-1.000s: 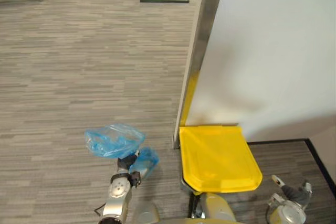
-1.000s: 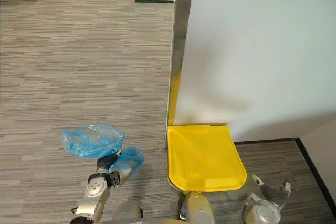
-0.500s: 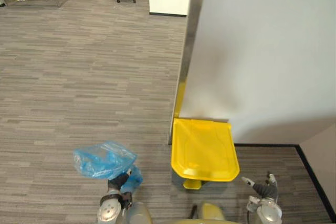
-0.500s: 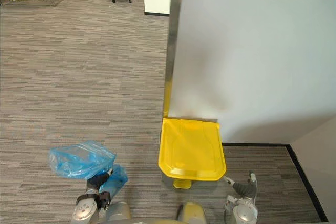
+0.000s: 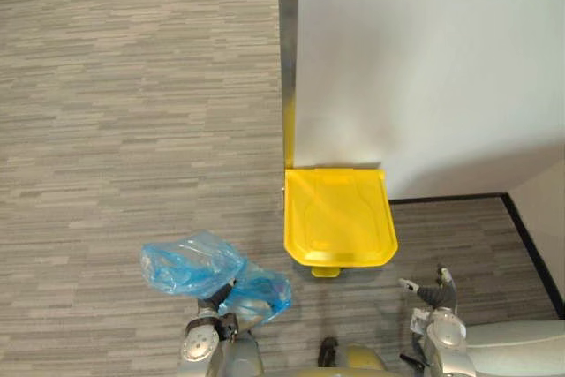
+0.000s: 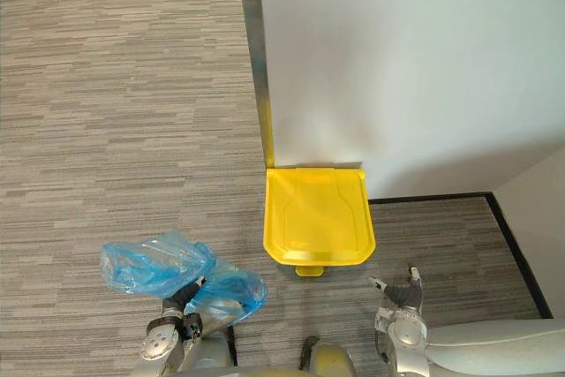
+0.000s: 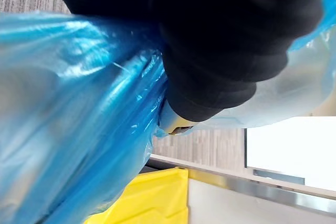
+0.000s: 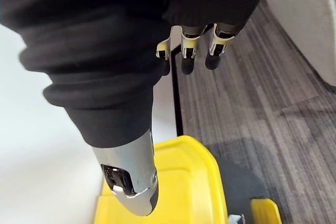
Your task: Gather rubbish on tea table into small bin, then transfer packed bag to large trash can.
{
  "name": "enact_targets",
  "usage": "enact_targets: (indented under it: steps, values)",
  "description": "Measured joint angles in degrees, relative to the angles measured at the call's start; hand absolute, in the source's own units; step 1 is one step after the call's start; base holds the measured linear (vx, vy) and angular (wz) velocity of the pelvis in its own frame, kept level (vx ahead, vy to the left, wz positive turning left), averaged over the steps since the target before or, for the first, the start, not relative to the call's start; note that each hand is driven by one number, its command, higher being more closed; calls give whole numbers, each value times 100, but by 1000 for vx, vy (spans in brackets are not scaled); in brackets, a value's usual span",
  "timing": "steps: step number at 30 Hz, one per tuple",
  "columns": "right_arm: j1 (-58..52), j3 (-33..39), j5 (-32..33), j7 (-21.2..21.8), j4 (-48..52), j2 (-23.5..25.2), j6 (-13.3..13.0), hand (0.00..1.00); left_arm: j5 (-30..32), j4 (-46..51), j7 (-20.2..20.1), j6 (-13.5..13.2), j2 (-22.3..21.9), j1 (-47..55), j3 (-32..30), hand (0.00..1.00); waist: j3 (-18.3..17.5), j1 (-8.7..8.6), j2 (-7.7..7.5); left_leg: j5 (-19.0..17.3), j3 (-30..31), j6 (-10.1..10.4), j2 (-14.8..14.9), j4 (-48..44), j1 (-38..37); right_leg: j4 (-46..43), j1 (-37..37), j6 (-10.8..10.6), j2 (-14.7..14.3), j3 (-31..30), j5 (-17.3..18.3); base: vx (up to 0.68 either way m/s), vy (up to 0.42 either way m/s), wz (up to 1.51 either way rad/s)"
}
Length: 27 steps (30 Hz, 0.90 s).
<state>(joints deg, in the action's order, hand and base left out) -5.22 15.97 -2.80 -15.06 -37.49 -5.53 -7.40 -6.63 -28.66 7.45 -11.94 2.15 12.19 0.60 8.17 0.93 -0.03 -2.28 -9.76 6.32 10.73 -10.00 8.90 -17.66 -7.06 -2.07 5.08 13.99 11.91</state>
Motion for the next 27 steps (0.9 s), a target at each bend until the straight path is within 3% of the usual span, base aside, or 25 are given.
enact_targets:
  steps: [5, 12, 13, 15, 16, 17, 18, 19, 21, 23, 25, 27]
  values:
    - [32, 0, 9, 17, -432, 34, 1, 0, 4, -363, 10, 9, 201, -93, -4, 100, 14, 2, 17, 32, -163, -76, -188, 121, -150, 758, 355, -202, 67, -169, -501, -14, 151, -12]
    - [148, -26, 7, 23, -401, 68, 4, 0, 9, -428, 21, 15, 376, -26, -94, 100, 143, 13, 17, -203, -289, -283, -280, -240, -149, 638, 340, -315, 214, -364, -551, -83, 87, -13]
    - [141, -36, 7, 24, -344, 74, 10, 0, 9, -333, 18, 18, 377, 48, -90, 100, 244, 5, -77, -530, -305, -300, -288, -693, -34, 192, 212, -366, 328, -420, -216, -91, 109, -4]
    - [31, -36, 7, 24, -140, 80, 55, 0, 11, -196, 11, 20, 381, 73, -82, 100, 354, 5, -55, -896, -260, -368, -293, -1260, 91, -372, 132, -379, 480, -361, 68, -79, 105, 14]
    - [-32, -21, 8, 25, 1, 128, 104, 0, 20, -98, 16, 28, 414, 104, -80, 100, 432, 2, -140, -1099, -114, -394, -378, -1469, 124, -836, 132, -444, 630, -307, 188, -63, 82, 25]
    - [-14, -21, 7, 25, 114, 202, 117, 0, 29, -4, 19, 29, 475, 83, -80, 100, 567, -1, -272, -1189, -83, -468, -498, -1453, -10, -1753, -225, -257, 882, -257, 75, -50, 54, 21]
    - [34, -28, 8, 26, 136, 218, 117, 0, 30, -2, 18, 31, 498, 46, -70, 100, 648, 12, -260, -1188, -63, -476, -476, -1464, -96, -2255, -554, -123, 930, -228, 10, 27, 33, 15]
    - [89, -23, 8, 27, 135, 288, 122, 0, 31, 3, 23, 40, 507, -24, -40, 100, 790, 33, -169, -1215, 12, -525, -368, -1553, -140, -2449, -822, -16, 840, -135, 203, 48, 33, 12]
    - [156, -25, 22, 25, 202, 325, 127, 0, 28, -4, 25, 48, 579, -210, -11, 100, 967, 49, -149, -1401, 143, -602, -215, -1871, -194, -1941, -982, -65, 701, 119, 194, 66, -7, 16]
    - [151, -6, 64, 15, 280, 277, 127, 0, 29, -24, 34, 44, 584, -570, -9, 100, 1059, 61, -228, -1756, 231, -586, -175, -2411, -190, -813, -1168, -241, 631, 282, -244, 101, -91, 26]
    - [123, 71, 117, 9, 280, 212, 134, 0, 30, -78, 48, 41, 578, -804, -8, 100, 1129, 9, -199, -2074, 441, -513, -164, -2828, -157, -782, -1153, -257, 552, 90, -385, 126, -163, 36]
    - [26, 409, 285, 11, 288, 147, 135, 0, 20, -135, 135, 36, 426, -1102, 69, 100, 1206, -4, -63, -2281, 815, -356, -133, -2955, -270, -1431, -1157, -398, 434, -60, 34, 165, -196, 57]
